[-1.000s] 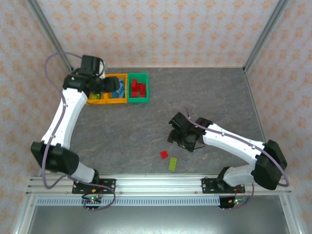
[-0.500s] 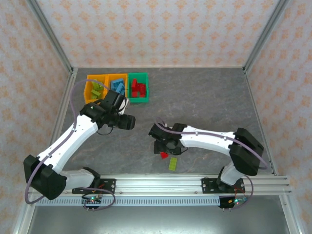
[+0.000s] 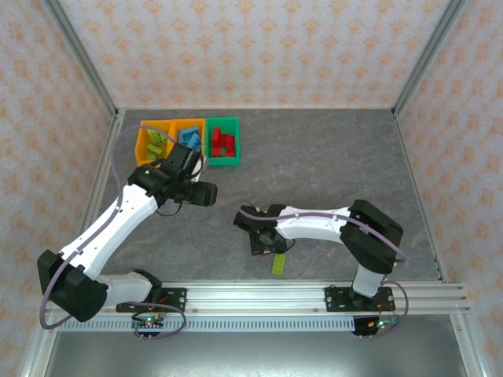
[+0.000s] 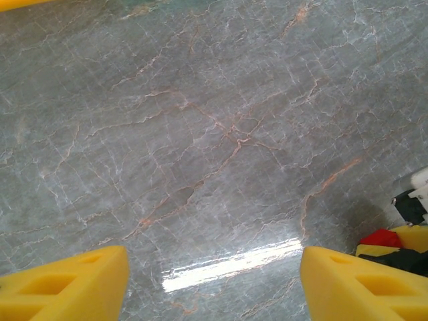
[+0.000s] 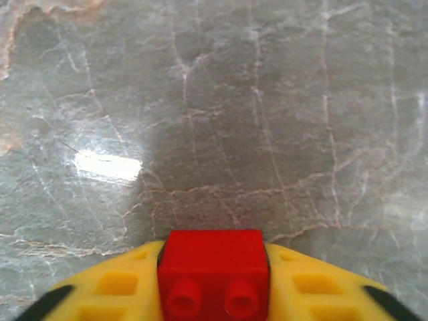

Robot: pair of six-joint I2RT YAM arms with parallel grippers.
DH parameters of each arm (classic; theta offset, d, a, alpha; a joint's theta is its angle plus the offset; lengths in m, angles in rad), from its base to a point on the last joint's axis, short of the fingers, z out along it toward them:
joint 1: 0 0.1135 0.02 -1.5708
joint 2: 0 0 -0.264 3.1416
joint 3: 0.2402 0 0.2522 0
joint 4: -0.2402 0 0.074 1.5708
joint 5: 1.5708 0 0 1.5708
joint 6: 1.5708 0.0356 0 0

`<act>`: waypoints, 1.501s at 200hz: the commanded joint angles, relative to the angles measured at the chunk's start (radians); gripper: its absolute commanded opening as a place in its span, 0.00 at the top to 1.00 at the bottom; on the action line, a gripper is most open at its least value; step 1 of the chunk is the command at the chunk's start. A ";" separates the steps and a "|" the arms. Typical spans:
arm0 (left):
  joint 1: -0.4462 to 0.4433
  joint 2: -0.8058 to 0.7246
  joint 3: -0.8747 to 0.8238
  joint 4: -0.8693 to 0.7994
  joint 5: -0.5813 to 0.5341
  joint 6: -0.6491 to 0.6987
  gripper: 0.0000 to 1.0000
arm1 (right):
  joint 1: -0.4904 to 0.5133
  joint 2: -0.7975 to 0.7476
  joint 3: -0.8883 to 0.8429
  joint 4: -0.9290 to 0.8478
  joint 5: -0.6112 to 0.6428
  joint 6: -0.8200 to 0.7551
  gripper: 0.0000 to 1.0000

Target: Sort the legos into containers by color

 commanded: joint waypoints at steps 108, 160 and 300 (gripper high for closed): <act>0.000 -0.170 0.202 -0.125 -0.125 -0.105 0.13 | -0.244 0.182 0.627 0.050 0.080 -0.043 0.82; -0.002 -0.203 0.207 -0.174 -0.116 -0.108 0.01 | -0.320 0.652 1.258 -0.065 0.042 -0.142 0.80; -0.099 -0.088 0.137 -0.100 0.054 -0.057 0.00 | -0.399 0.480 1.347 -0.214 -0.015 -0.167 0.38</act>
